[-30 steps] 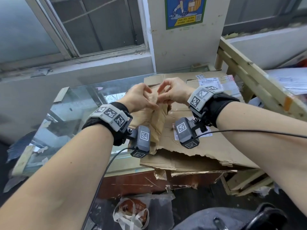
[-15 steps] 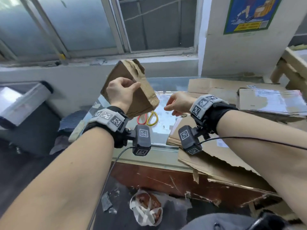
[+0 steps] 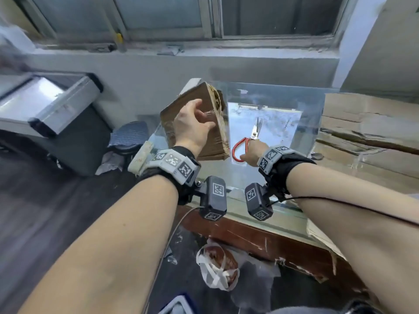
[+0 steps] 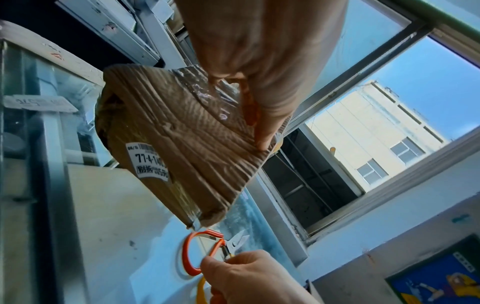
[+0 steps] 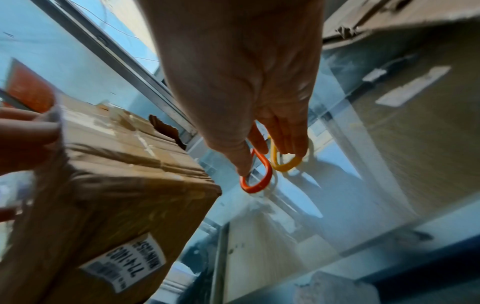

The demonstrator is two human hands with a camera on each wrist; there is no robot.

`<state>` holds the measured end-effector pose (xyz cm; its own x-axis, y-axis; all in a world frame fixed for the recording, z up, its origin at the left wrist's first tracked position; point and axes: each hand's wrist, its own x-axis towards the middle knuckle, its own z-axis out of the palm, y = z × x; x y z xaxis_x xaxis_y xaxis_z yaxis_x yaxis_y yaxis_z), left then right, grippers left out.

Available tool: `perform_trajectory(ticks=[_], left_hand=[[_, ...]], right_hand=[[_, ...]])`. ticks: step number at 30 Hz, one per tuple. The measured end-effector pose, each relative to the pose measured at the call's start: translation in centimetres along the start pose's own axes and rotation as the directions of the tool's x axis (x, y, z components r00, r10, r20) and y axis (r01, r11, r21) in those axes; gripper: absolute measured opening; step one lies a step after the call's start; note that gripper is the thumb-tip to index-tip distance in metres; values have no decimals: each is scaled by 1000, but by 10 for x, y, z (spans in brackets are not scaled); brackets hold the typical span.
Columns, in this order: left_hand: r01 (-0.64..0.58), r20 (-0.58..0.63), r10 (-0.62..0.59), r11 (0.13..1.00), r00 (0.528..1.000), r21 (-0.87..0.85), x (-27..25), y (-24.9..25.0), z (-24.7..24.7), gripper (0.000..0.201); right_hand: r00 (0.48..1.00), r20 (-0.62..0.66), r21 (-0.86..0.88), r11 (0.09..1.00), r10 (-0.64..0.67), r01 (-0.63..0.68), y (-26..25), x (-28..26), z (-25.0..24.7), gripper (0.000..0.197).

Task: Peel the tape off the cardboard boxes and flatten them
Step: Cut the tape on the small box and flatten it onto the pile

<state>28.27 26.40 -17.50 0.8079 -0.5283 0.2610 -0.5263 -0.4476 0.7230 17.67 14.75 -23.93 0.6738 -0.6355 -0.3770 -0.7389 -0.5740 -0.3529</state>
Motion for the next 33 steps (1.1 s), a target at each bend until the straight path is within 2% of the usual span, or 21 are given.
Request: perform_trajectory(ticks=[3, 5, 8, 9, 11, 13, 15, 16, 18, 22, 24, 26, 30, 33], left_hand=[[-11, 108, -1, 994, 994, 110, 4, -17, 4, 72], [-33, 156, 5, 983, 988, 181, 5, -26, 6, 75], [-67, 160, 14, 940, 987, 333, 5, -30, 9, 58], [-79, 154, 21, 921, 988, 381, 6, -31, 9, 52], [-89, 143, 25, 879, 989, 468, 5, -30, 9, 48], [-117, 138, 42, 793, 990, 598, 3, -29, 10, 49], [-152, 153, 61, 702, 986, 695, 2, -27, 11, 51], [-165, 173, 58, 688, 983, 706, 1, -24, 11, 52], [-158, 226, 8, 737, 974, 658, 0, -15, 12, 50], [-89, 281, -40, 898, 959, 431, -4, 1, 20, 42], [-75, 315, -35, 940, 948, 333, -7, 12, 26, 47], [-67, 350, -30, 963, 936, 260, -11, 26, 30, 51], [-35, 353, -32, 983, 935, 181, -19, 47, 41, 55], [-26, 331, -18, 992, 943, 127, -30, 73, 48, 61]], right_hand=[[996, -18, -30, 995, 93, -93, -1, 14, 13, 31], [985, -53, 8, 987, 162, -162, -1, 25, 20, 33], [973, -24, -7, 973, 231, -232, 2, 28, 21, 49], [969, -3, -31, 969, 246, -246, 4, 26, 19, 48], [975, 5, -79, 972, 223, -221, 7, 26, 16, 31], [976, 29, -67, 974, 216, -214, 14, 25, 16, 11], [979, 9, 54, 978, 201, -202, 17, 17, 12, 10], [980, 15, 91, 976, 199, -199, 19, 14, 9, 12], [964, 72, 127, 956, 258, -265, 20, 10, 1, 23], [966, 131, 329, 909, 223, -255, 30, 5, -12, 14], [977, 71, 432, 877, 199, -210, 36, -3, -23, 16], [988, -27, 522, 845, 152, -116, 40, -19, -39, 4], [981, -190, 621, 779, 46, 84, 49, -43, -71, 24], [962, -270, 612, 777, 31, 147, 62, -64, -94, 20]])
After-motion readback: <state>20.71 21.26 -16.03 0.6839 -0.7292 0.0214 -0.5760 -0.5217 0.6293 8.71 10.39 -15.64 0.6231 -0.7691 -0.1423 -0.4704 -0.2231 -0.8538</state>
